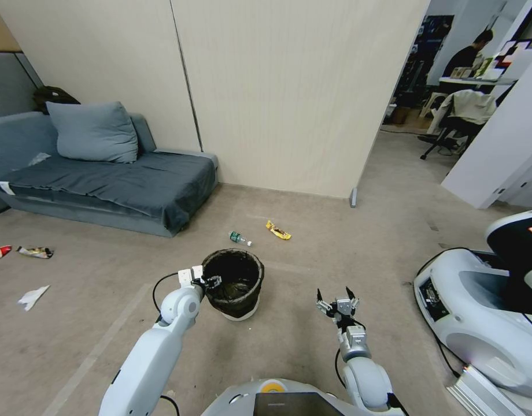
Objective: Pick up the trash bin, then pick up the garbage from the floor and place it into the trash bin.
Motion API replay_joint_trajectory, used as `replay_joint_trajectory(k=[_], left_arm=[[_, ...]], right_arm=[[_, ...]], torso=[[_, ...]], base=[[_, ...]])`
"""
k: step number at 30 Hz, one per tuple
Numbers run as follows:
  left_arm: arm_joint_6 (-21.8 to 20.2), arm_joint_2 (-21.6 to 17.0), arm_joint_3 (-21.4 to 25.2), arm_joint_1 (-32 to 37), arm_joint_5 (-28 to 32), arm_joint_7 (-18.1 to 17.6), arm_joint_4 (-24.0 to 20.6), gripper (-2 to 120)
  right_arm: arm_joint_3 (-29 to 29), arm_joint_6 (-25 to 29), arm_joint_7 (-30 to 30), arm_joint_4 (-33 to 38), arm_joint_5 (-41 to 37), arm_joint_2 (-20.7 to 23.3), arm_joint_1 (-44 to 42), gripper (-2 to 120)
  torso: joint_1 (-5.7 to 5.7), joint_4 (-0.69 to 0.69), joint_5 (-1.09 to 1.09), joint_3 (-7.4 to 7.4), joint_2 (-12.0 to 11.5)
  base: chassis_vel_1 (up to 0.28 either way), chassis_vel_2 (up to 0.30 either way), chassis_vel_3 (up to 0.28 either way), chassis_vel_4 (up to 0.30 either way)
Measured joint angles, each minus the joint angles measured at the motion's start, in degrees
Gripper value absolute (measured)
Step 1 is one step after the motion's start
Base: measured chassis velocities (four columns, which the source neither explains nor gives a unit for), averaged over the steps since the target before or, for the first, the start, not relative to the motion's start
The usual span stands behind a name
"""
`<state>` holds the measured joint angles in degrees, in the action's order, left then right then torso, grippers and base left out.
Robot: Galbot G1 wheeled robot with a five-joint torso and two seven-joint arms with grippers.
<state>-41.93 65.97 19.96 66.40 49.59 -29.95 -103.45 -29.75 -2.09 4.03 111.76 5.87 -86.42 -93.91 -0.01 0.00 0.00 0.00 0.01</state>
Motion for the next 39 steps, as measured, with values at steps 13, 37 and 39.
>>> replay_joint_trajectory(k=[13,37,39], left_arm=[[-0.1,0.1,0.4,1.1,-1.4,0.4,-1.1,7],[-0.4,-1.2,3.7,6.0,-9.5,3.7,-9.9,1],[-0.5,-1.4,4.0,6.5,-9.6,3.7,-11.0,1]], right_arm=[[-0.1,-0.1,0.5,0.1,0.0,0.3,-0.1,100],[-0.2,-0.3,0.7,0.6,0.1,0.6,-0.1,100],[-0.2,-0.3,0.7,0.6,0.1,0.7,-0.1,100]], torso=[[0.00,-0.01,-0.02,0.01,0.0],[0.01,0.01,0.01,0.01,0.0],[0.01,0.01,0.01,0.01,0.0]], base=[[0.000,0.000,0.000,0.000],[0.000,0.000,0.000,0.000],[0.000,0.000,0.000,0.000]])
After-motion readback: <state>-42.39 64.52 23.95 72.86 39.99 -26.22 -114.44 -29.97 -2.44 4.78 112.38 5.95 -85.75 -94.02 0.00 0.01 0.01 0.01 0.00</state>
